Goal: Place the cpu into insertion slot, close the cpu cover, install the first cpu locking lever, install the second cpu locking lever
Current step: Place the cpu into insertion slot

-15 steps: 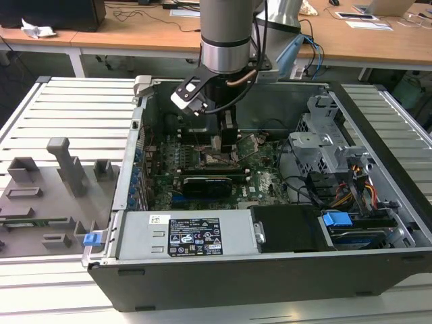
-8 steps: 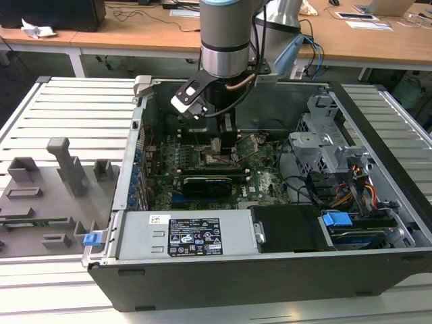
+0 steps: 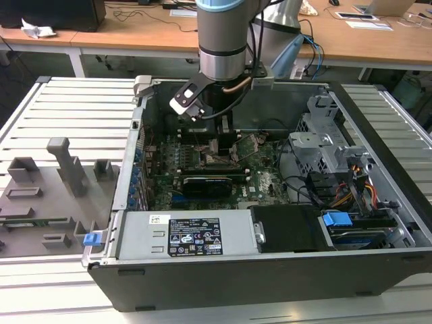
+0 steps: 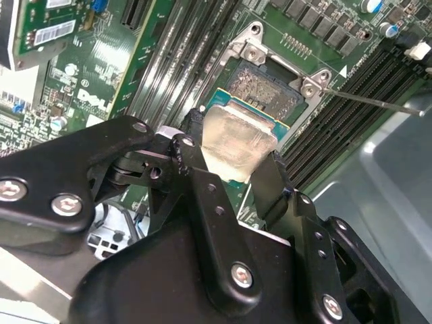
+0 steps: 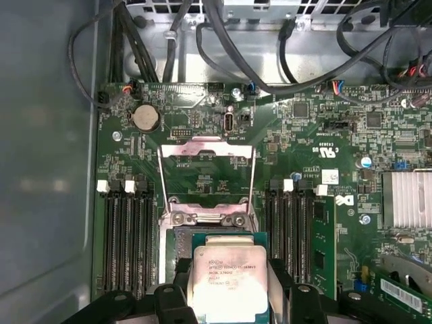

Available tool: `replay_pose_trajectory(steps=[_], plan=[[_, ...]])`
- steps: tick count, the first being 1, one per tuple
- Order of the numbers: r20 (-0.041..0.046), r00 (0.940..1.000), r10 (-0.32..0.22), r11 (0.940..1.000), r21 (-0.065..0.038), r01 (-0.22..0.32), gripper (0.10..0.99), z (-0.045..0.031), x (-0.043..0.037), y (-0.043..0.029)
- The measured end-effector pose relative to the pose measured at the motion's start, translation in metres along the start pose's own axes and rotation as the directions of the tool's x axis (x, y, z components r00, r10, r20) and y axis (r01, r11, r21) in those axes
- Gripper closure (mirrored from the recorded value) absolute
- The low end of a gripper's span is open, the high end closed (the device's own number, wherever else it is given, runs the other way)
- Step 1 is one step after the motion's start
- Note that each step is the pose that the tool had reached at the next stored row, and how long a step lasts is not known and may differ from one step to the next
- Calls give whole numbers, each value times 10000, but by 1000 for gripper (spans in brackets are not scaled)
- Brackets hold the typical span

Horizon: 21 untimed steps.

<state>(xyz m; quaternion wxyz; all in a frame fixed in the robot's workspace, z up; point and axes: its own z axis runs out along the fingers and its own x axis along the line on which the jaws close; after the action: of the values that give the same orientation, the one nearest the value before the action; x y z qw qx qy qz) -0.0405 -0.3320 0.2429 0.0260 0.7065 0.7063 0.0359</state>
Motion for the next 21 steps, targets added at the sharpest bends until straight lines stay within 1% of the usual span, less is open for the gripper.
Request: replay_pose_trajectory(steps=[4,7,11,16,21], plan=[[1,10000,0,10000,0,0,557,47,17,-29],[0,10000,1,10000,0,-1,557,95,40,-64],[-15,10000,0,10000,1,0,557,166,61,-73],[-18,10000,9,10000,1,-9,557,237,65,-80],[-4,9999,165,9999,-1,-165,557,273,83,-84]])
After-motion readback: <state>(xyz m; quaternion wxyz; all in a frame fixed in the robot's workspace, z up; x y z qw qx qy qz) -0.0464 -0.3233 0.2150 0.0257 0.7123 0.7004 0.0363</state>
